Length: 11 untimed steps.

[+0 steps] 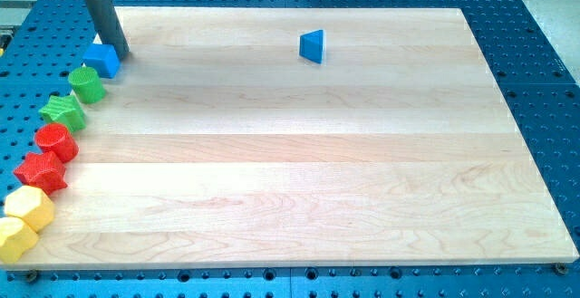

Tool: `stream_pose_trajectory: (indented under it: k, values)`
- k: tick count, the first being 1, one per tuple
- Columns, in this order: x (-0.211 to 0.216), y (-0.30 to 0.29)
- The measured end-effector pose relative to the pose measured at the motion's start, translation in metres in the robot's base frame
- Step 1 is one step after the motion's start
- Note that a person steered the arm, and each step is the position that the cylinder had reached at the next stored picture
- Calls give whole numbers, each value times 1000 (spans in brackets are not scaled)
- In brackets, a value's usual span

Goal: Push the blue triangle diagonal to the green circle

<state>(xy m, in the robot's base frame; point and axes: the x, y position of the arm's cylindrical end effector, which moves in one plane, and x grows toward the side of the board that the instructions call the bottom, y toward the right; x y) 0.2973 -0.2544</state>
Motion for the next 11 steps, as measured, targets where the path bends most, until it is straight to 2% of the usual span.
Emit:
stream_pose_trajectory:
  k: [1, 2, 3, 4, 5, 6, 7, 8, 9, 10, 11]
  values:
    - [-25, 47]
    - [-72, 134]
    - [-82, 218]
    - [-75, 276]
    - [-28, 299]
    - [-7, 275]
    - [-8, 267]
    - [-5, 380]
    - [27, 386]
    - [2, 245]
    - [-28, 184]
